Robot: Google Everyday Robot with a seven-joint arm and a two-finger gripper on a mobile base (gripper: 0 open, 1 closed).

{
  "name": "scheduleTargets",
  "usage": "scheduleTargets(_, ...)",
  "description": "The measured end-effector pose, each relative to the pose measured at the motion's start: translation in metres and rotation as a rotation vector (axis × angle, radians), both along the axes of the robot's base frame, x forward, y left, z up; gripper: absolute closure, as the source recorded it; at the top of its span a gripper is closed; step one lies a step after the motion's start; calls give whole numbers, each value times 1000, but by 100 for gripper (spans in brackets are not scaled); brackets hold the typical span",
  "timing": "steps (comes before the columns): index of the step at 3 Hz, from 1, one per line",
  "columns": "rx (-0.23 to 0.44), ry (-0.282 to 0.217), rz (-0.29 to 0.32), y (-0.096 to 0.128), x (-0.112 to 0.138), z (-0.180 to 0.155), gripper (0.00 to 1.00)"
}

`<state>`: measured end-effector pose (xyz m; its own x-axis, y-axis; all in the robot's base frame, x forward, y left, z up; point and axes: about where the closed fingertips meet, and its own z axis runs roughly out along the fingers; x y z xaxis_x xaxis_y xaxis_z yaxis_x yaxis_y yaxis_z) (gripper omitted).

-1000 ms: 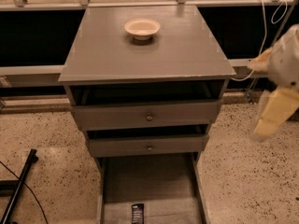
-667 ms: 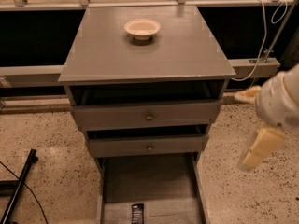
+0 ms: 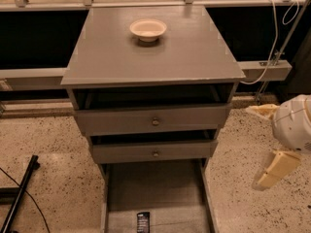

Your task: Pick rxbar blueberry from bottom drawer and place on counter

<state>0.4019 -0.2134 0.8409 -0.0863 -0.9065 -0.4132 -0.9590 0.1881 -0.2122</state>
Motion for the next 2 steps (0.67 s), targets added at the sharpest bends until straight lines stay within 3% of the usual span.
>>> scheduleTargets(1, 101, 50, 47, 22, -2, -66, 0)
scheduleTargets(2, 138, 106, 212, 37, -7, -186, 0)
